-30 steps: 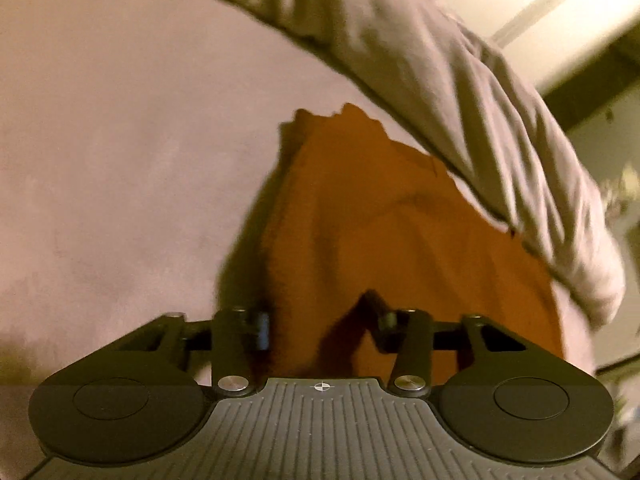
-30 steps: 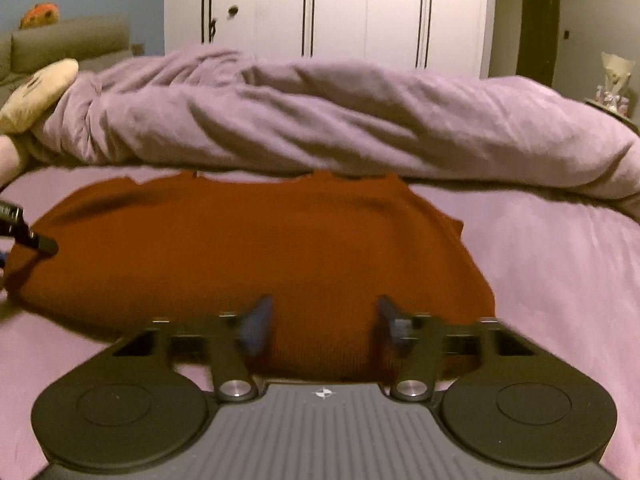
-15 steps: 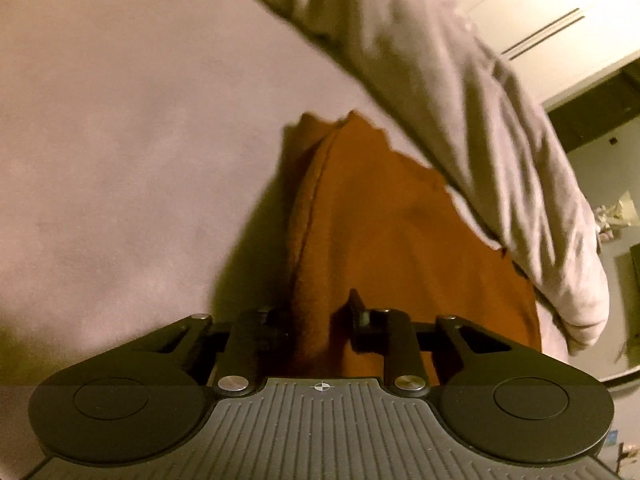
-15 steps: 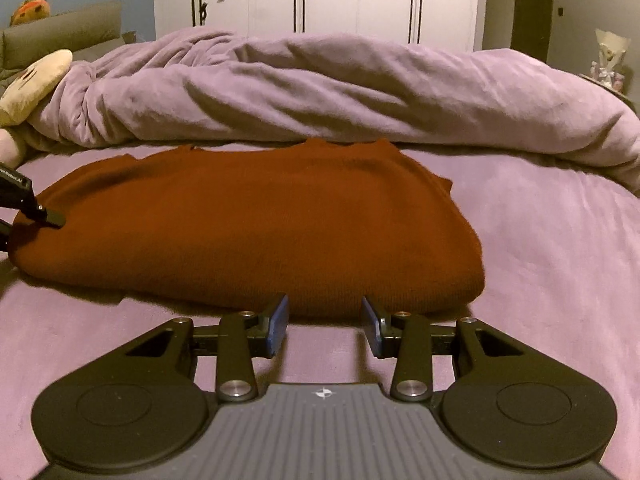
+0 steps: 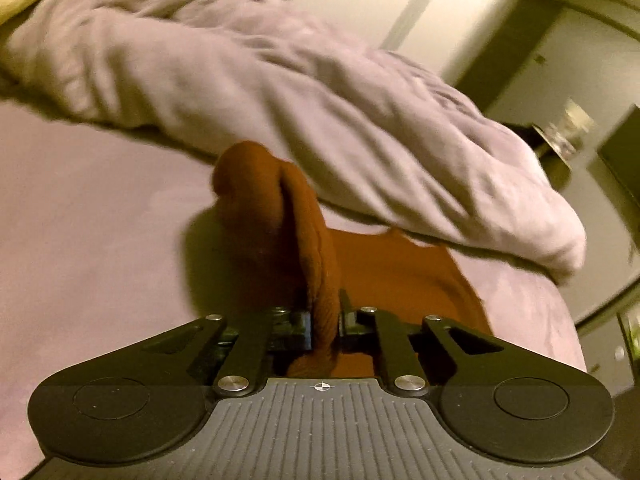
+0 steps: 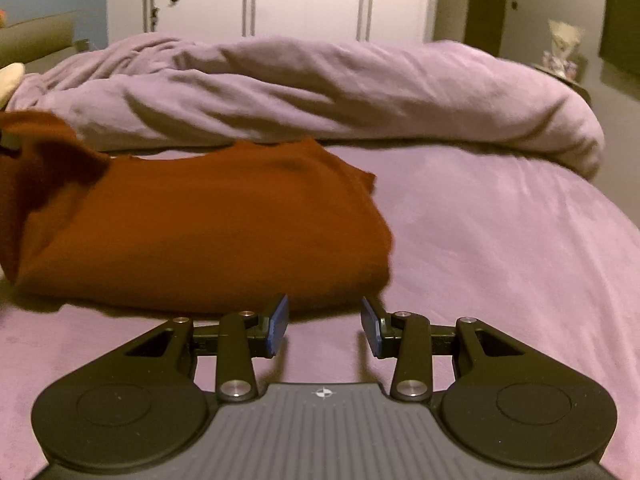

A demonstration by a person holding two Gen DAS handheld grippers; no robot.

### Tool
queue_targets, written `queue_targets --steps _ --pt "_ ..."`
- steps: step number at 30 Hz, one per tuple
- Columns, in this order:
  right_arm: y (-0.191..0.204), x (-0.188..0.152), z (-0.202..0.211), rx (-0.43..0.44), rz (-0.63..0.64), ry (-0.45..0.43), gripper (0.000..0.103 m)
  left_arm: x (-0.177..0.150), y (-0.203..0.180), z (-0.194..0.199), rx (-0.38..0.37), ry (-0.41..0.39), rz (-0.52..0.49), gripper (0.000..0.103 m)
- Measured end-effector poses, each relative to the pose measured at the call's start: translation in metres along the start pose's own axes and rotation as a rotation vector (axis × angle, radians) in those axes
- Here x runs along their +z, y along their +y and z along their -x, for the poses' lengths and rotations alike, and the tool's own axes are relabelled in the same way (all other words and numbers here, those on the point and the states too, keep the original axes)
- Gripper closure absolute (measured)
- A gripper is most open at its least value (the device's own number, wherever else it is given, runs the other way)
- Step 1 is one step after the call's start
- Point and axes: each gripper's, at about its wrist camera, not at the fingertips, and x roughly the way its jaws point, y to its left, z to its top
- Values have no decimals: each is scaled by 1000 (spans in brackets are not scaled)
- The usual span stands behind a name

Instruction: Fold small clothes

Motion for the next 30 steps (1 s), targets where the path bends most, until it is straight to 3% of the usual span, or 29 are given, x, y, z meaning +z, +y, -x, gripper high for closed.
queue_targets --steps 3,6,9,11,13,15,17,19,22,26,30 --pt "-11 -2 1 -16 -24 -6 64 -11 -32 -25 -21 55 -63 91" --pt "-22 -4 2 -21 -55 -2 64 -35 -54 -63 17 127 -142 91" --pt "-29 -6 4 -31 -57 1 64 -60 -49 -93 52 191 -118 89" --pt "-32 -7 6 -34 -57 5 63 -64 -49 -83 48 148 -121 86" --pt "-35 -8 8 -32 -55 5 62 -65 -50 -61 31 127 -124 67" --pt "-35 -8 8 -33 -48 3 61 -66 -45 -29 -26 65 -95 54" --pt "-33 -6 8 -24 -54 -2 61 -69 -34 -3 -9 15 -68 52" --pt "-25 -2 8 3 -55 -7 61 -74 -13 20 27 -26 -19 48" --pt "-6 9 10 58 -44 -27 61 -85 24 43 152 -66 69 47" --pt "38 32 17 193 -6 -74 58 -107 72 48 274 -33 204 47" --pt "87 59 13 390 -9 -74 54 -129 97 48 369 12 232 43"
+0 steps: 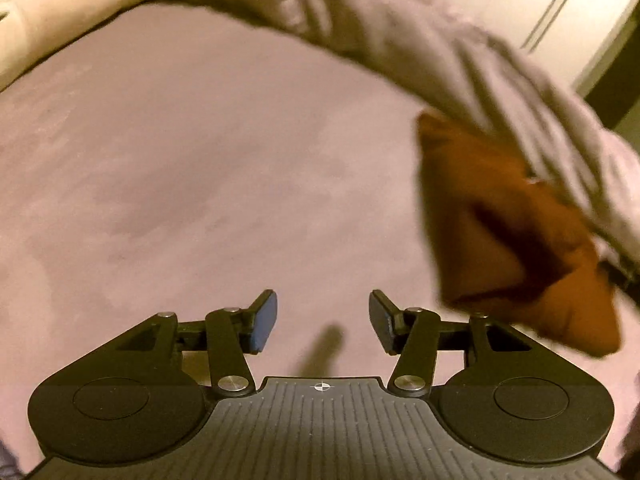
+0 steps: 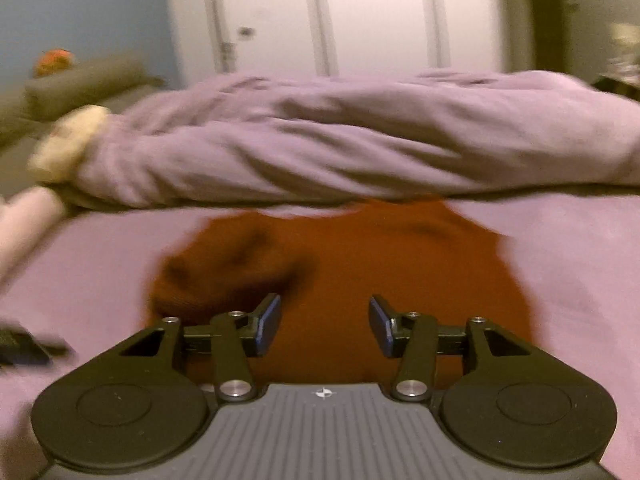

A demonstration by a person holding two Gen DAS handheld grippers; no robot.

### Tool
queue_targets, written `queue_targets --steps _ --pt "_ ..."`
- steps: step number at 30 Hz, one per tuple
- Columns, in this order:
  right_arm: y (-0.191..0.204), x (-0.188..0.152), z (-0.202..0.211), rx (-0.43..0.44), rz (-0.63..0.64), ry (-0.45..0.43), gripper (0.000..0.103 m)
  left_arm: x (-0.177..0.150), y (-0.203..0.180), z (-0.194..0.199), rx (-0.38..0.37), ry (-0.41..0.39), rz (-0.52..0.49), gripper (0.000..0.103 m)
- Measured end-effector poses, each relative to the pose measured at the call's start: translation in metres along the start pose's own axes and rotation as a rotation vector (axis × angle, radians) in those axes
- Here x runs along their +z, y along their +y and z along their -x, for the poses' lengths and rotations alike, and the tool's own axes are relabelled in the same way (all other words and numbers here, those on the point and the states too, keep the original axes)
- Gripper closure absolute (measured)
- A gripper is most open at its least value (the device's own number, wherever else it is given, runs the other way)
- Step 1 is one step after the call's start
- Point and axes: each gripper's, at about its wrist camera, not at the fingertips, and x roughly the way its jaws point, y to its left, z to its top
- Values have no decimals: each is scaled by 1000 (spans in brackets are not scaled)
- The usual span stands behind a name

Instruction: Fold small clothes

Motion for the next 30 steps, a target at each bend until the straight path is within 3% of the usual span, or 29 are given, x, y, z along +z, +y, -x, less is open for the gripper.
queue_targets --steps 3,6,12,13,16,17,21,24,27,30 --pt "21 19 -24 105 -45 35 53 -13 6 -1 35 5 -28 39" --pt "32 31 -63 162 -87 133 38 -19 3 2 42 -18 -62 36" --pt "21 34 -132 213 -285 299 37 -22 8 11 17 -39 -56 32" --pt "19 32 -138 229 -321 312 42 -23 9 11 12 -40 -56 32" --pt "19 27 -146 232 -341 315 80 -17 1 8 1 -46 -72 32" --pt "20 28 -144 217 -311 302 85 -14 -4 8 -7 -58 -80 32" --pt "23 35 -102 141 -124 145 87 -1 -27 3 -47 -100 -121 31" --pt "9 35 -78 70 -73 91 87 8 -50 -10 -83 -107 -153 31" --pt "-8 28 -72 21 -68 100 87 12 -69 -32 -110 -54 -154 30" --pt "-27 18 -85 32 -122 161 85 13 -80 -53 -107 3 -135 30"
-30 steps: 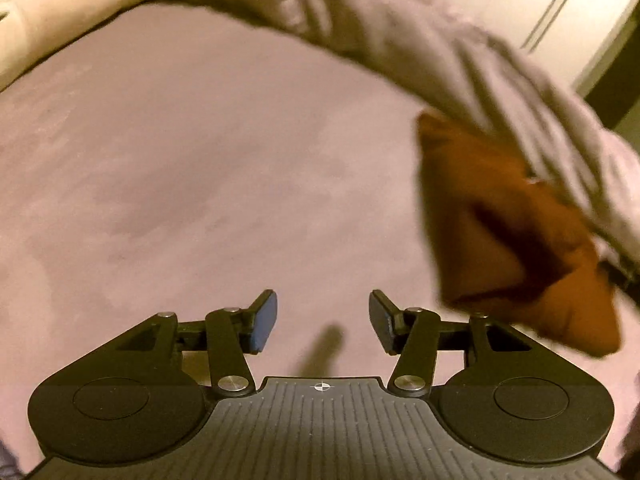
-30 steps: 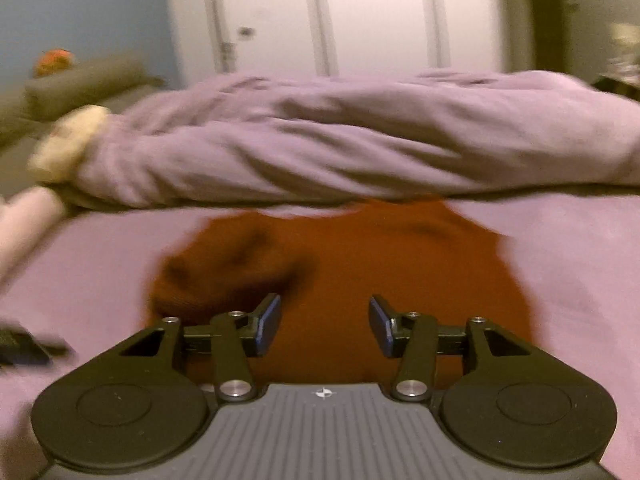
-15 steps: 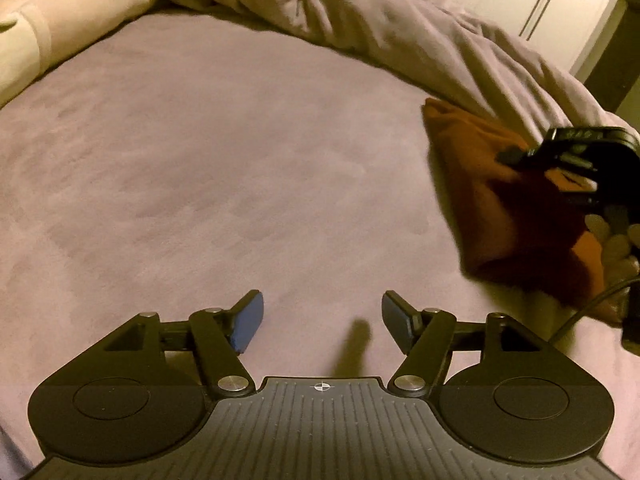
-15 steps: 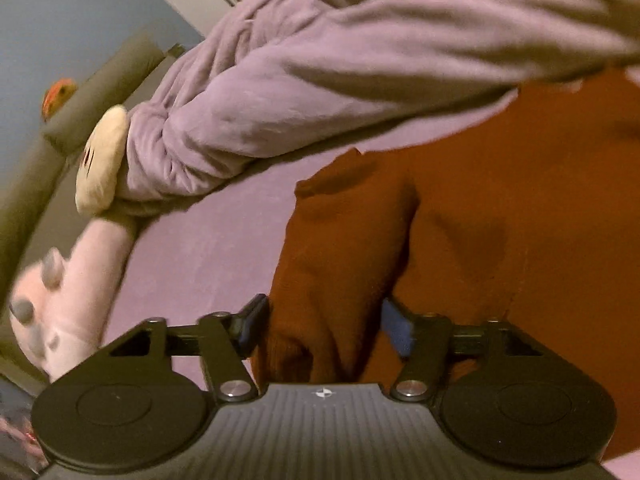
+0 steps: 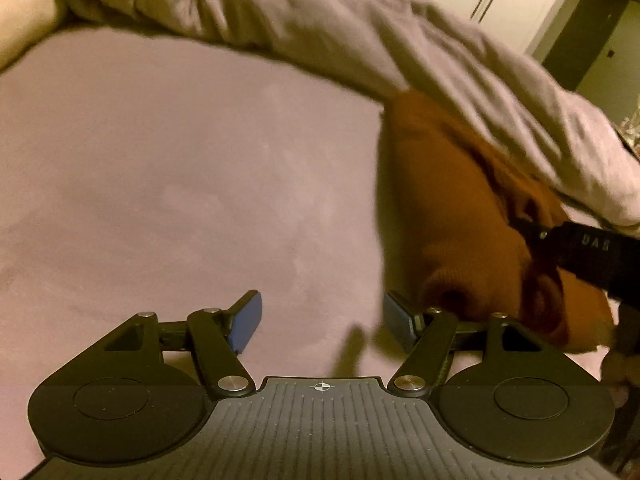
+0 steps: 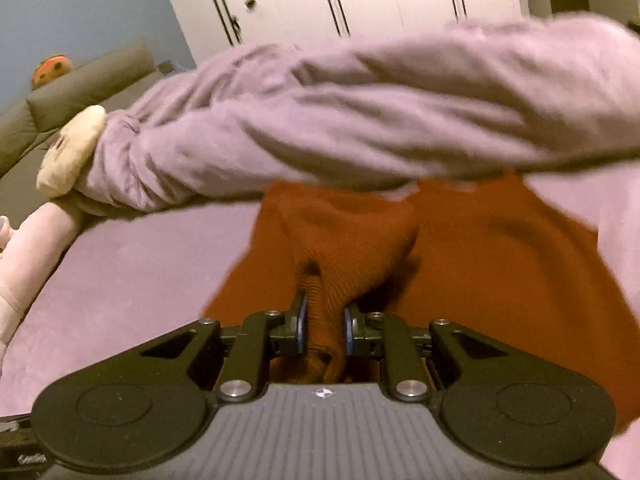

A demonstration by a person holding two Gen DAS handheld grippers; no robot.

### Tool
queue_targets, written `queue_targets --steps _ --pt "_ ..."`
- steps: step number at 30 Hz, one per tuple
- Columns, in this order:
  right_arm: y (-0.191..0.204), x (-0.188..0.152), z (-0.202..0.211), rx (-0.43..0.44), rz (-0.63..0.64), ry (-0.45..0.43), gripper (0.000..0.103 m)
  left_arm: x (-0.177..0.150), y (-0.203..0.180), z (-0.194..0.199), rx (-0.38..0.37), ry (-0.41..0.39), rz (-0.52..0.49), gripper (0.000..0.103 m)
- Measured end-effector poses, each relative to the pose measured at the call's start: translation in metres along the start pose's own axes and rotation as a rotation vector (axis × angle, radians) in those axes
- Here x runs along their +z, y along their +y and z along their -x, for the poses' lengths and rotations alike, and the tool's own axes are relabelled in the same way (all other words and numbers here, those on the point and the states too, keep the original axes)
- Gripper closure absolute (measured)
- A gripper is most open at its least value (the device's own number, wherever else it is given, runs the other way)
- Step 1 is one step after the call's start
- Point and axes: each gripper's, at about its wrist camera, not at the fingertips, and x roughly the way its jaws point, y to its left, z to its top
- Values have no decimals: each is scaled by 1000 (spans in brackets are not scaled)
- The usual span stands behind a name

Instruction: Fold small clothes

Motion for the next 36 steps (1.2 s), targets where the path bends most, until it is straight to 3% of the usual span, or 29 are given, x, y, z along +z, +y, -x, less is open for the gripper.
queue_targets --steps 8,10,11,15,27,31,33,34,36 --pt "-36 -12 10 104 -196 14 60 5 -17 -12 24 1 -93 30" --pt "-42 -17 22 81 -241 5 40 5 -17 -12 23 3 -96 30" --pt "-45 -20 28 100 -261 -4 40 4 -17 -12 19 3 -95 30" --pt "-55 -30 28 201 -340 32 40 4 -19 -12 24 2 -96 30" --pt "-57 -14 -13 306 -441 99 43 4 -21 -14 37 10 -97 30" --pt "-52 -5 -29 349 -444 154 55 3 -26 -15 60 17 -131 30" --pt "-52 -2 -33 355 -454 161 68 3 -27 -13 66 22 -138 30" --pt "-50 1 -31 330 -427 156 76 3 -27 -12 64 23 -138 29" --pt "-34 12 -16 243 -262 101 79 4 -28 -8 61 23 -140 29"
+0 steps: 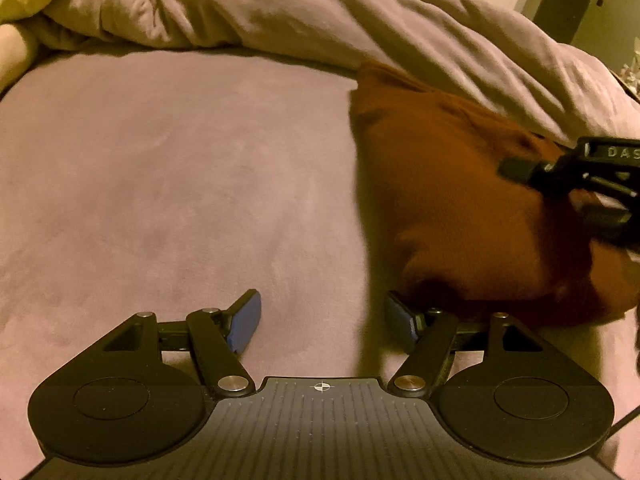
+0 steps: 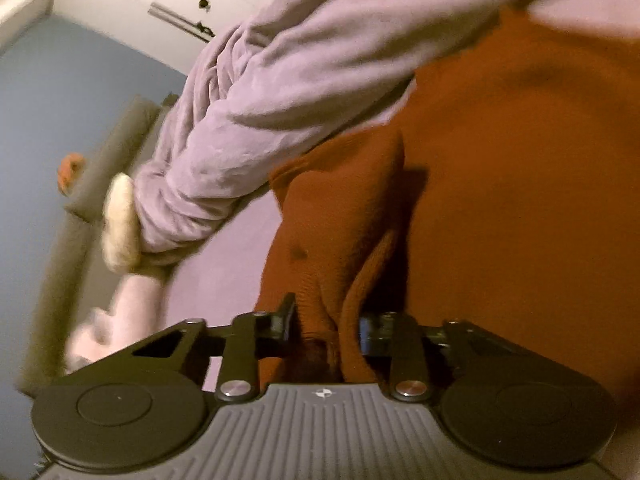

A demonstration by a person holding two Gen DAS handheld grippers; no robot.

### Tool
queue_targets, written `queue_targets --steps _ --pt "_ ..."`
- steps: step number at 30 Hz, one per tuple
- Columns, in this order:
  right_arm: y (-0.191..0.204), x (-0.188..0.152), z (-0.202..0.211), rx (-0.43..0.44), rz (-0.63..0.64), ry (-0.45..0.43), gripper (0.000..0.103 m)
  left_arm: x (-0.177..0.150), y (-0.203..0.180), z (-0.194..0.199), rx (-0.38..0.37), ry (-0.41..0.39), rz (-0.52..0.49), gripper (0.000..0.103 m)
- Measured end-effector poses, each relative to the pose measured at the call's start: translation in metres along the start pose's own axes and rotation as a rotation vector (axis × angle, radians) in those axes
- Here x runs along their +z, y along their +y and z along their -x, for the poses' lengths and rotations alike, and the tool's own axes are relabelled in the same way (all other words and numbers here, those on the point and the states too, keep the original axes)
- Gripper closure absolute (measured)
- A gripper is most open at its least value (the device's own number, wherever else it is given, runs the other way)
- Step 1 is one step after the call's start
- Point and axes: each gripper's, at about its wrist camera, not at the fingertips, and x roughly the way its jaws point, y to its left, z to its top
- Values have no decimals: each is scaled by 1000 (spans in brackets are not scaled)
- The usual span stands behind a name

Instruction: Fold small clothes

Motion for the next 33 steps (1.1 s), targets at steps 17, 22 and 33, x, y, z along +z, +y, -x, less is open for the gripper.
queue_targets --steps 17,22,33 --pt "-48 -7 95 -493 319 -249 61 1 -52 13 -32 -9 -98 24" --pt "-53 -15 130 -351 122 -284 57 5 -64 19 -81 -24 -102 21" --pt "-105 -59 135 -5 -353 -231 47 -11 -109 2 -60 -18 -176 20"
